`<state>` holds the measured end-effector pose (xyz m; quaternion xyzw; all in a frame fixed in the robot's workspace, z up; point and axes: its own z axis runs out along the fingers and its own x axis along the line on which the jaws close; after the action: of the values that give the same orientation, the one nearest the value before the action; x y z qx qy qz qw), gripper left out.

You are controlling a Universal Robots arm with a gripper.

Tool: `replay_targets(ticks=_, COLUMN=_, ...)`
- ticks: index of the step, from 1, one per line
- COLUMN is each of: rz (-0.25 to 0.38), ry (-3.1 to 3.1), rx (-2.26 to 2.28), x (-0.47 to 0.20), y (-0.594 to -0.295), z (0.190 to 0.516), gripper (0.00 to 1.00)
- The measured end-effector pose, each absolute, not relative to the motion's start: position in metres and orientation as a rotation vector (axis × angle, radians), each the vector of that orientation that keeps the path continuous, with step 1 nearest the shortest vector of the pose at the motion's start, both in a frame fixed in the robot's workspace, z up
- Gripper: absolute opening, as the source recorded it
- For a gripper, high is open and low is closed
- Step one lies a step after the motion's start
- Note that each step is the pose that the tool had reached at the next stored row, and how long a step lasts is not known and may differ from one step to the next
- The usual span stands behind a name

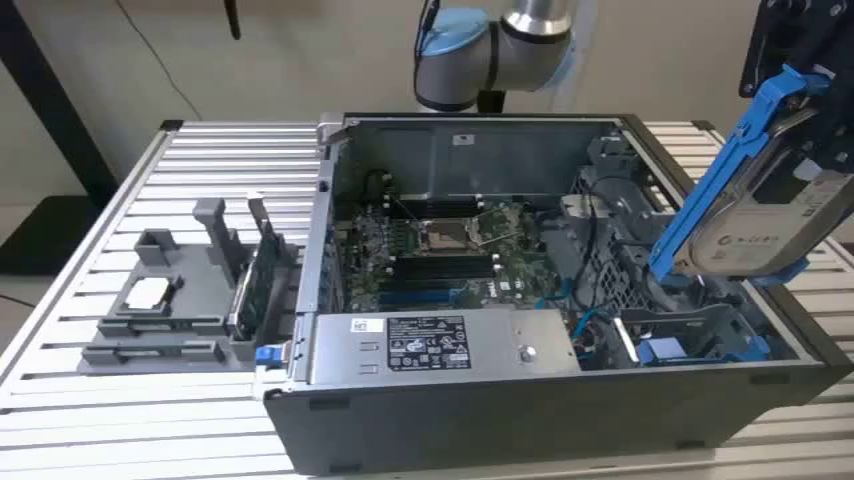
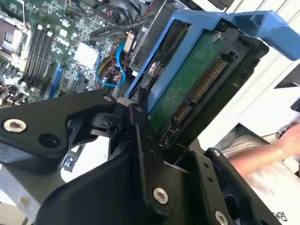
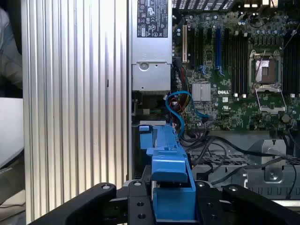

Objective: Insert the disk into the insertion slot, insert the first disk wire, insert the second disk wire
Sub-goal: 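Insert the disk into the insertion slot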

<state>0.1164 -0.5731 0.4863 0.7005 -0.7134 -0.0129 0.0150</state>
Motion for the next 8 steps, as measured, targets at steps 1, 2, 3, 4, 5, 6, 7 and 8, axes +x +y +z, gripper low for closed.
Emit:
replay_targets(ticks=1, rz=-0.040, ry=-2.220, rx=2.180, x=0.1164, y=-0.5731, z=0.4863, gripper=0.33)
replay_targets(ticks=2, rz=-0.040, ry=-2.220, rx=2.180, x=0.1164, y=-0.5731, z=0.4863, gripper=0.33)
replay_targets(ticks=3, rz=-0.040, ry=-2.220, rx=2.180, x=0.1164, y=-0.5731, z=0.4863, gripper=0.33)
replay_targets(ticks=4, rz=-0.040, ry=-2.220, rx=2.180, x=0.1164, y=-0.5731, z=0.4863, gripper=0.33)
replay_targets(ticks=5, rz=-0.040, ry=-2.220, rx=2.180, x=0.1164, y=-0.5731, z=0.4862, gripper=0.33)
replay_targets(ticks=6, rz=-0.040, ry=-2.220, rx=2.180, x=0.1164, y=-0.5731, z=0.4858, gripper=0.33)
replay_targets(ticks=7, rz=-0.040, ry=-2.220, rx=2.180, x=0.1164, y=-0.5731, z=0.4852, gripper=0.33)
replay_targets(ticks=8, rz=-0.040, ry=-2.220, rx=2.180, x=0.1164, y=-0.5731, z=0.4844, gripper=0.33)
